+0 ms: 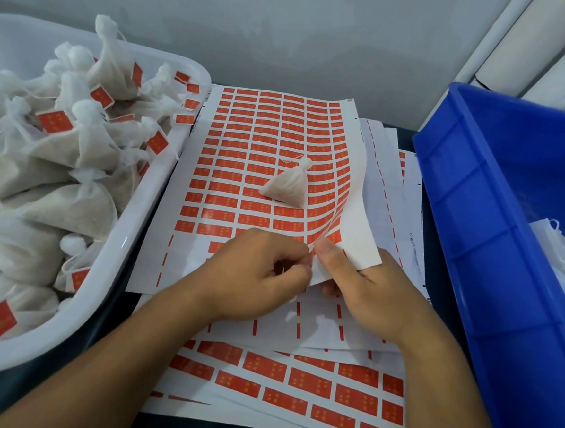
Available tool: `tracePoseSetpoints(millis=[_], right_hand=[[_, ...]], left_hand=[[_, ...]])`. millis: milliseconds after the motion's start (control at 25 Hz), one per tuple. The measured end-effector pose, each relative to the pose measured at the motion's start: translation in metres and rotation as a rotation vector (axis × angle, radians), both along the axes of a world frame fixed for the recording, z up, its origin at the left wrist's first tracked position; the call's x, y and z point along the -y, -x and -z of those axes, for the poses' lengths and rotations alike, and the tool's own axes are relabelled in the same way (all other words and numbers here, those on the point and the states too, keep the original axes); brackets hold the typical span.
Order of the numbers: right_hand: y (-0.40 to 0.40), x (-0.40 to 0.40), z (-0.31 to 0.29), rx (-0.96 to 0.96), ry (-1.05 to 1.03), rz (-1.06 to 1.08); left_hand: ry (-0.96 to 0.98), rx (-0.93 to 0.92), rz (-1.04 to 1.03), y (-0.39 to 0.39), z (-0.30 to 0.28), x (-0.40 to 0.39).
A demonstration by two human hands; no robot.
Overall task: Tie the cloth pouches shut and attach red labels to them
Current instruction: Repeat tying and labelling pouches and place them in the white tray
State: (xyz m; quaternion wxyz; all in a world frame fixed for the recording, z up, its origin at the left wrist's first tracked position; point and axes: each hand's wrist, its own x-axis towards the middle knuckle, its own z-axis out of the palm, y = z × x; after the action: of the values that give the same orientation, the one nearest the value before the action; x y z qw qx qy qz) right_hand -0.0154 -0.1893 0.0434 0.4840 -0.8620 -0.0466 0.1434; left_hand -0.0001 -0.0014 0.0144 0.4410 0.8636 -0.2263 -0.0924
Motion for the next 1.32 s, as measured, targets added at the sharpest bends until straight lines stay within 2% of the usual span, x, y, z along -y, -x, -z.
tracePoseSetpoints(millis=[360, 680, 800, 960, 1080, 1320], right_hand=[[0.0, 0.003, -0.005, -0.056, -0.096, 0.044], [0.002, 0.01, -0.008, -0.079, -0.21, 0.053], [0.002, 0.011, -0.009, -0.072, -0.196, 0.024], [0.0, 0.006, -0.011, -0.016, -0.166, -0.027], [0.0, 0.005, -0.011, -0.002, -0.148, -0.032], [0.001, 0.007, -0.006, -0.035, -0.1, -0.03]], left_hand=[[0.039, -0.002, 0.003, 0.001, -0.003, 0.0], [0.087, 0.099, -0.022, 0.001, -0.006, -0.006], [0.011, 0.149, 0.009, 0.001, -0.007, -0.005], [-0.155, 0.295, -0.02, 0.002, -0.007, -0.002], [-0.209, 0.399, -0.02, 0.003, -0.009, 0.0], [-0.169, 0.343, 0.001, 0.003, -0.007, -0.001]])
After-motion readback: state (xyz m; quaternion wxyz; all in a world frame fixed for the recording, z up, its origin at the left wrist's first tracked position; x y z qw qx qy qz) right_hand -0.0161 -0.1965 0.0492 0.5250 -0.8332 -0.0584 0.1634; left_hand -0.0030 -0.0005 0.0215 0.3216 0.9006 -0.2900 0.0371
